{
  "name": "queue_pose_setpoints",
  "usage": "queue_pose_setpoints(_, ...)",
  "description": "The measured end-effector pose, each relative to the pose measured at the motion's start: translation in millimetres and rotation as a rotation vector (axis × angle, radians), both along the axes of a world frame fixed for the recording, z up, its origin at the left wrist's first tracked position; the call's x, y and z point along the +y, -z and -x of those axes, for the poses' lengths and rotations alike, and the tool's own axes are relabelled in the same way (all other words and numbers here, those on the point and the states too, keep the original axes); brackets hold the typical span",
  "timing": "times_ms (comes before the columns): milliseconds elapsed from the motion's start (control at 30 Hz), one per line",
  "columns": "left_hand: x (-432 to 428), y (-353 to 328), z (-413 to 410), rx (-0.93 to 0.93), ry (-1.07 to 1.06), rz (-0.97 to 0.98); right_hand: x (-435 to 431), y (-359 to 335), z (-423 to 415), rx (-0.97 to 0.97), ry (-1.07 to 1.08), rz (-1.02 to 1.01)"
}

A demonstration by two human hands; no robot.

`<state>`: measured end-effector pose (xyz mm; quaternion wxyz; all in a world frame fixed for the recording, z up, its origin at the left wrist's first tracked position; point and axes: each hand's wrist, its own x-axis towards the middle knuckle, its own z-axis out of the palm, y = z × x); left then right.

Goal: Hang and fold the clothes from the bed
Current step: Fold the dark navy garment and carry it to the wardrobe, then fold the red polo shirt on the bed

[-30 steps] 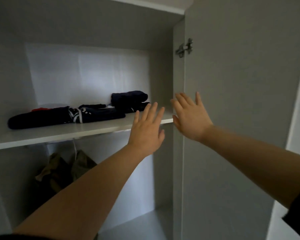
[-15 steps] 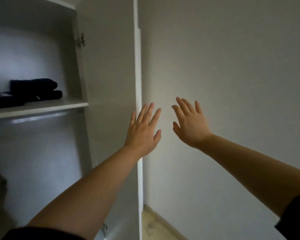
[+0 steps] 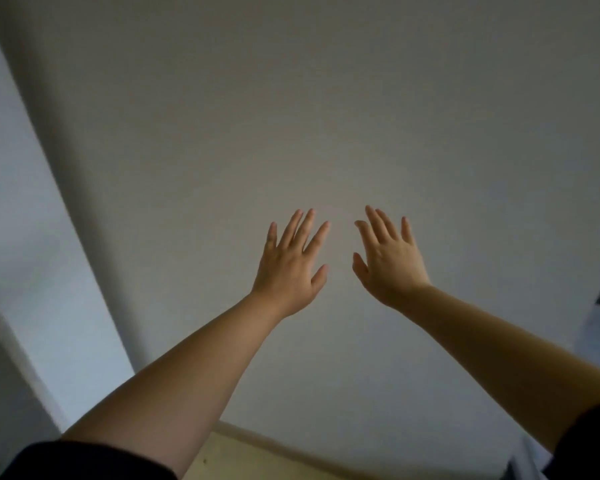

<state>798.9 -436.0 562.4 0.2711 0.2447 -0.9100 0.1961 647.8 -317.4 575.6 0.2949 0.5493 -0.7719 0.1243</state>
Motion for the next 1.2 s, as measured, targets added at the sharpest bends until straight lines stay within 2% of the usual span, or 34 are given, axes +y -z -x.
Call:
queue_pose_setpoints(433,25.8,51.5,272.7,-0.061,0.230,-0.086,72.6,36.2,237.1,-0.067,0.277,0.003)
queue_pose_setpoints(567,44.0,77.6,328.5,-0.064,0.249,-0.114,95.1,59.6,294.4,-0.036,0.260,-0.032)
queue_pose_setpoints(767,73.5,129.5,381.0,-0.031,0.222,-0.183,114.3,107.9,358.1,0.016,0.155,0.038)
queue_pose_setpoints(900,92.2,154.2,404.5,0.046,0.214,-0.194,128.5,150.4,385.4,0.085,0.062,0.010)
queue_pose_setpoints(1200,127.9,274.0,433.5,0.066,0.325,-0.185,158.0,271.3,408.4,0.006,0.016,0.104)
